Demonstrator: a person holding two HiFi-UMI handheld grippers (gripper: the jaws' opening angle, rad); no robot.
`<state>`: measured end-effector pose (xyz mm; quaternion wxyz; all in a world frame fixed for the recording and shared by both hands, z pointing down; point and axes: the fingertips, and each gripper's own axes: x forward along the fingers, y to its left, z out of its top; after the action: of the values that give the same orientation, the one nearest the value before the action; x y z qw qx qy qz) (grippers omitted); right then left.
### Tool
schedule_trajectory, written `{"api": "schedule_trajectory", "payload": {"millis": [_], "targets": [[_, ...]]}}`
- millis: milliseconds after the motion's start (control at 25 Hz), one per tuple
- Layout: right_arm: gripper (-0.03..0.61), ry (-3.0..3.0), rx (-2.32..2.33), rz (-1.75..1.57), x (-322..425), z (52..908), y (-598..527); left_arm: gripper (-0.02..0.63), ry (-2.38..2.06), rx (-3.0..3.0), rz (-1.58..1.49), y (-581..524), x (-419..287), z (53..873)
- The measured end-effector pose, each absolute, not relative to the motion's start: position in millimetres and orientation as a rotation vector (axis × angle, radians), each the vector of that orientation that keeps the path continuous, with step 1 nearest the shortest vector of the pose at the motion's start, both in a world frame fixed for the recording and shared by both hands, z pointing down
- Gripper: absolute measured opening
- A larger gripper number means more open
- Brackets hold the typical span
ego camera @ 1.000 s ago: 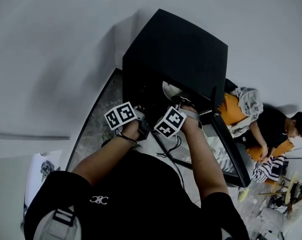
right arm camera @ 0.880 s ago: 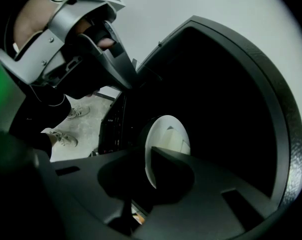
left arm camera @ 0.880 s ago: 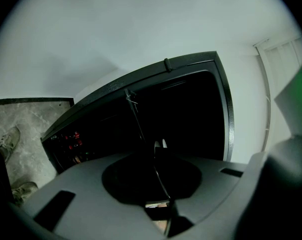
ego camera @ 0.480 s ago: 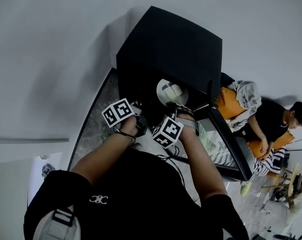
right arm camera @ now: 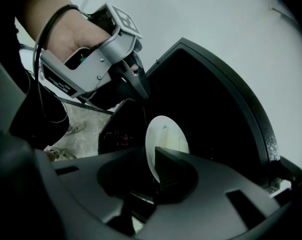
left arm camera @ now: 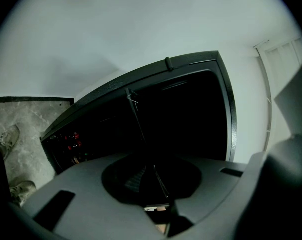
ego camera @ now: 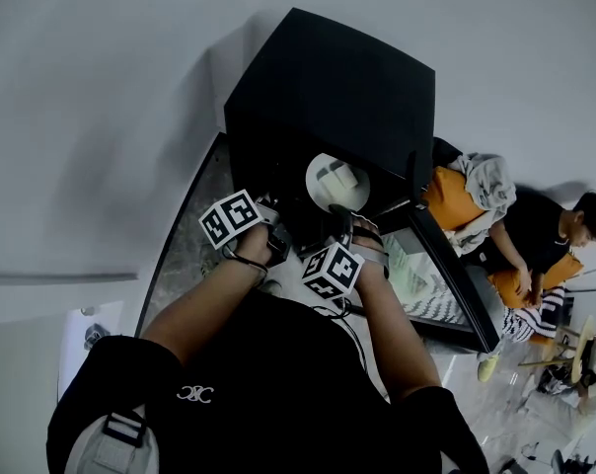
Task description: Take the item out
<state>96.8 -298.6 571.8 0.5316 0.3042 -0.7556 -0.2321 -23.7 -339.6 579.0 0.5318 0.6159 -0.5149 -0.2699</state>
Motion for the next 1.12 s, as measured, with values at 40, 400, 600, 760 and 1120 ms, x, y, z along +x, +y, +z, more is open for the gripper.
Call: {"api": "schedule_trajectory", "payload": {"millis": [40, 400, 600, 760, 1120], "targets": [[0.06, -1.815, 0.744, -0.555, 98.1, 570.7, -297.9, 0.066, -1.231, 1.47, -0.644, -339.8, -23.9, 578.7], [0.083, -2.367, 1.193, 0.126, 105.0, 520.1, -283.2, 0.066, -1.234, 1.468, -0.645, -340.2, -23.4, 579.3], [0.083, -2.506, 1.404, 1.496, 129.1, 535.5, -285.6, 0.066, -1.23, 1.471, -0.636, -339.6, -23.6, 579.0], [0.083, -2.195, 1.456, 2.411, 144.7, 570.2, -293.1, 0.066, -1.238, 1.464, -0.637, -339.1, -24.6, 578.8], [0.083, -2.185, 1.451, 2.566, 137.0, 569.4, -303.7, 0.066, -1.24, 1.456, -0.628, -337.9, -24.2, 577.4]]}}
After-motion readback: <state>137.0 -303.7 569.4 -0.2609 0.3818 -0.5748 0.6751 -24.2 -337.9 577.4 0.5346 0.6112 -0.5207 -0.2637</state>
